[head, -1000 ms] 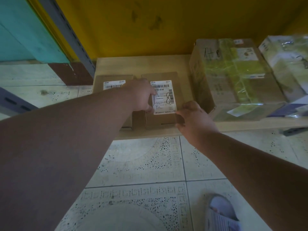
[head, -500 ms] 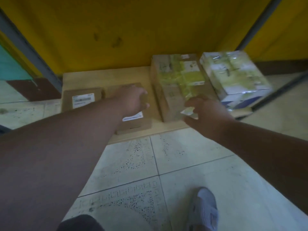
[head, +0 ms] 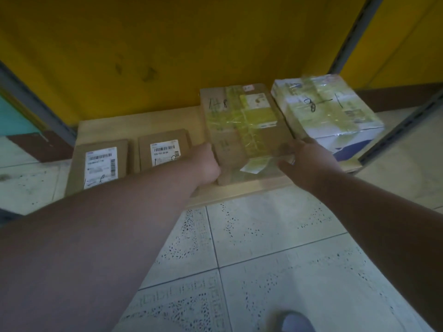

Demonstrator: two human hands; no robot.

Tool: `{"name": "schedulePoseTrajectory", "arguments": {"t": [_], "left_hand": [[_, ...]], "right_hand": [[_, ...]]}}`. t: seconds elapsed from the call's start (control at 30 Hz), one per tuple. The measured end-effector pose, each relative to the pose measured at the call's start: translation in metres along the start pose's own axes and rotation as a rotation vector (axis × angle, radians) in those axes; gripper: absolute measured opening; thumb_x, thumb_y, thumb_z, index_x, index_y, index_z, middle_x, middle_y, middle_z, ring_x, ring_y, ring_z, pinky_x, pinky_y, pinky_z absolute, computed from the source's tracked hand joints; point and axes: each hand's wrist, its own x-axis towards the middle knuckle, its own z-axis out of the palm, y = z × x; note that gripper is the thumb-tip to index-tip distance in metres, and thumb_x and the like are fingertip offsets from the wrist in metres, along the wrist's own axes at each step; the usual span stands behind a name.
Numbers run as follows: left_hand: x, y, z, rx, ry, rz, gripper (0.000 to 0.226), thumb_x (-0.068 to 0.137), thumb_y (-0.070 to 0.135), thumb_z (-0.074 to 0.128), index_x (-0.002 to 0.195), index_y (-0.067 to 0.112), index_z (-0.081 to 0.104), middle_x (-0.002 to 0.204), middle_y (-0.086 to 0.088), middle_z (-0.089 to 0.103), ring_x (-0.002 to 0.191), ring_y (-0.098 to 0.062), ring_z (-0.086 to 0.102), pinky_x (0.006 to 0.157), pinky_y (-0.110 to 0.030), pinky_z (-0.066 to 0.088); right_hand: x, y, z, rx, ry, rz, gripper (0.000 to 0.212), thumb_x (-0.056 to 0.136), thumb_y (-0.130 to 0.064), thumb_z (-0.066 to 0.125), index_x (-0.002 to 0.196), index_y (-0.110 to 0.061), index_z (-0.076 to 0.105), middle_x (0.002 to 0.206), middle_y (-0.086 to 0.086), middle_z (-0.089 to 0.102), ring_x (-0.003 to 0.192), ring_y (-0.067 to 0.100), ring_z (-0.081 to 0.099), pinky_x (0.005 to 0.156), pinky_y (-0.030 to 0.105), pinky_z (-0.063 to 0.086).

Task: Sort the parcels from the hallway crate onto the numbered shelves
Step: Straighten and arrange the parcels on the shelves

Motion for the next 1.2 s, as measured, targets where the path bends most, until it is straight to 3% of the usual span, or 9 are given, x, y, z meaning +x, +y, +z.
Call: {"name": "schedulePoseTrajectory", "arguments": {"t": [0.17,0.23,0.3,0.43,0.57,0.87,1.1,1.2], "left_hand": [[0.001,-0.003,0.004,-0.211,0.03,-0.027,0.066,0.097,0.057,0.05,0.149,0.016,0.041,0.15,-0.01,0.048,0.131,-0.031,0.05,0.099,-0.037,0.041],[0.007,0.001,0.003,-0.183,0.096,-0.036,0.05,0.1,0.052,0.048,0.125,0.011,0.06,0.123,-0.014,0.065,0.107,-0.03,0.061,0.077,-0.033,0.046],[0.014,0.002,0.001,-0.172,0.14,-0.054,0.035,0.098,0.042,0.057,0.099,0.009,0.068,0.092,-0.009,0.069,0.088,-0.029,0.066,0.059,-0.029,0.041],[0.017,-0.001,-0.001,-0.245,0.113,-0.09,0.024,0.091,0.032,0.07,0.093,0.008,0.069,0.094,-0.012,0.073,0.088,-0.034,0.071,0.085,-0.044,0.059],[0.012,-0.013,-0.003,-0.249,0.124,-0.095,0.024,0.088,0.027,0.075,0.091,0.003,0.072,0.088,-0.014,0.075,0.085,-0.031,0.074,0.084,-0.049,0.061],[0.014,-0.019,0.0,-0.291,0.165,-0.079,0.02,0.087,0.025,0.076,0.08,0.007,0.07,0.084,-0.012,0.075,0.085,-0.031,0.073,0.085,-0.047,0.06],[0.008,-0.018,0.001,-0.225,0.189,-0.085,0.02,0.09,0.029,0.072,0.088,0.01,0.068,0.095,-0.008,0.072,0.093,-0.03,0.069,0.09,-0.043,0.057],[-0.002,-0.008,-0.001,-0.04,0.379,-0.025,0.027,0.091,0.03,0.069,0.112,0.014,0.064,0.104,-0.001,0.06,0.101,-0.026,0.063,0.08,-0.034,0.05]], "right_hand": [[0.006,-0.001,0.011,0.033,0.001,-0.004,0.052,0.093,-0.047,0.057,0.137,-0.019,0.053,0.148,0.008,0.04,0.109,0.03,0.062,0.089,0.042,0.055],[0.006,0.0,0.011,0.036,0.002,-0.007,0.052,0.094,-0.046,0.058,0.138,-0.019,0.053,0.148,0.008,0.039,0.11,0.03,0.061,0.089,0.039,0.054],[0.005,0.0,0.011,0.056,0.005,-0.01,0.05,0.094,-0.044,0.059,0.137,-0.019,0.055,0.148,0.008,0.04,0.11,0.03,0.061,0.09,0.038,0.054],[0.002,0.0,0.016,0.083,0.031,-0.014,0.044,0.094,-0.042,0.059,0.132,-0.02,0.058,0.14,0.01,0.045,0.104,0.03,0.061,0.087,0.041,0.056],[-0.002,-0.004,0.018,0.082,0.026,-0.03,0.042,0.092,-0.042,0.061,0.128,-0.02,0.061,0.127,0.012,0.053,0.102,0.032,0.06,0.086,0.04,0.055],[0.004,-0.001,0.018,0.066,0.035,-0.078,0.031,0.096,-0.031,0.054,0.122,-0.018,0.064,0.124,0.013,0.054,0.093,0.029,0.061,0.079,0.035,0.055],[0.001,-0.003,0.021,0.041,0.045,-0.07,0.033,0.097,-0.034,0.049,0.125,-0.02,0.059,0.125,0.013,0.052,0.094,0.031,0.062,0.076,0.035,0.054],[-0.009,-0.001,0.013,0.05,0.079,-0.117,0.034,0.096,-0.033,0.048,0.126,-0.021,0.06,0.123,0.011,0.054,0.099,0.03,0.06,0.078,0.032,0.051]]}}
